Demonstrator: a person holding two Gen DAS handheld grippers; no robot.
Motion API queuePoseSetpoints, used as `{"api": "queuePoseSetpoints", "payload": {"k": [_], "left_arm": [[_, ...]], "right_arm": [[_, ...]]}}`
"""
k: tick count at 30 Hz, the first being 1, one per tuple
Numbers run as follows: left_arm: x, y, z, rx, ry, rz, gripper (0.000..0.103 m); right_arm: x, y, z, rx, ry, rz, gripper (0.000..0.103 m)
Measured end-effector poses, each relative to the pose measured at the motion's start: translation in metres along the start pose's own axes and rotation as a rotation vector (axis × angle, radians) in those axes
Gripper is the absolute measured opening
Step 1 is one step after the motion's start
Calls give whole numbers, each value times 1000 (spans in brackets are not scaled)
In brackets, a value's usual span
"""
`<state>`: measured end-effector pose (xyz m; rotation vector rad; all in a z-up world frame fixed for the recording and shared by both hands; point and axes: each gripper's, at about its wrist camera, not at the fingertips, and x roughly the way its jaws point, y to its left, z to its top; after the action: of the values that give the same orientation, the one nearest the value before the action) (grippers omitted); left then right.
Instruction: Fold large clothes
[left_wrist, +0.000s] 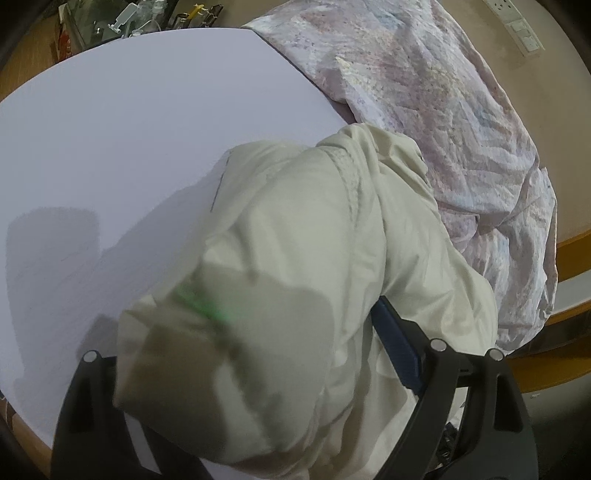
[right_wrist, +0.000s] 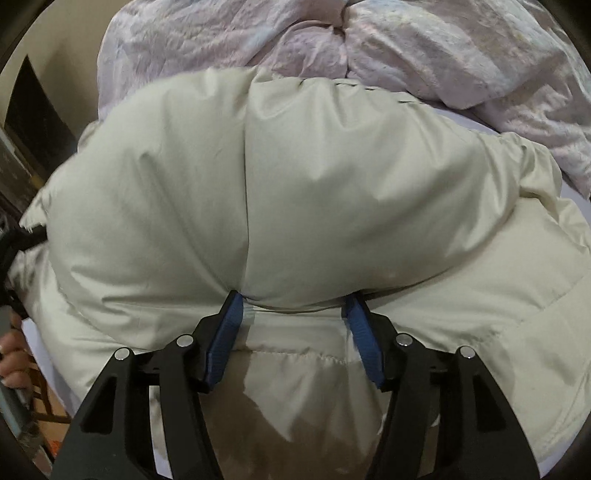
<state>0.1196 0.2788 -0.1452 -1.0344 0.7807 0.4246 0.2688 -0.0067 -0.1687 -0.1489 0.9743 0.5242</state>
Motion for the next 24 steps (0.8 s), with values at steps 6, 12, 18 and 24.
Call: {"api": "queuePoseSetpoints", "payload": {"k": [6, 12, 18, 24], "left_arm": [[4, 1, 4, -43, -17, -5, 86], [-4, -9, 10, -13, -35, -64, 45], [-32, -44, 14, 73, -75, -176, 31], [-61, -111, 5, 228, -97, -337, 30]], "right_arm": [[3, 4, 0, -6, -24, 1, 60], [2, 5, 1, -11, -38, -2, 60], [2, 5, 2, -13, -41, 3, 60], [3, 1, 6, -7, -36, 22, 60]]}}
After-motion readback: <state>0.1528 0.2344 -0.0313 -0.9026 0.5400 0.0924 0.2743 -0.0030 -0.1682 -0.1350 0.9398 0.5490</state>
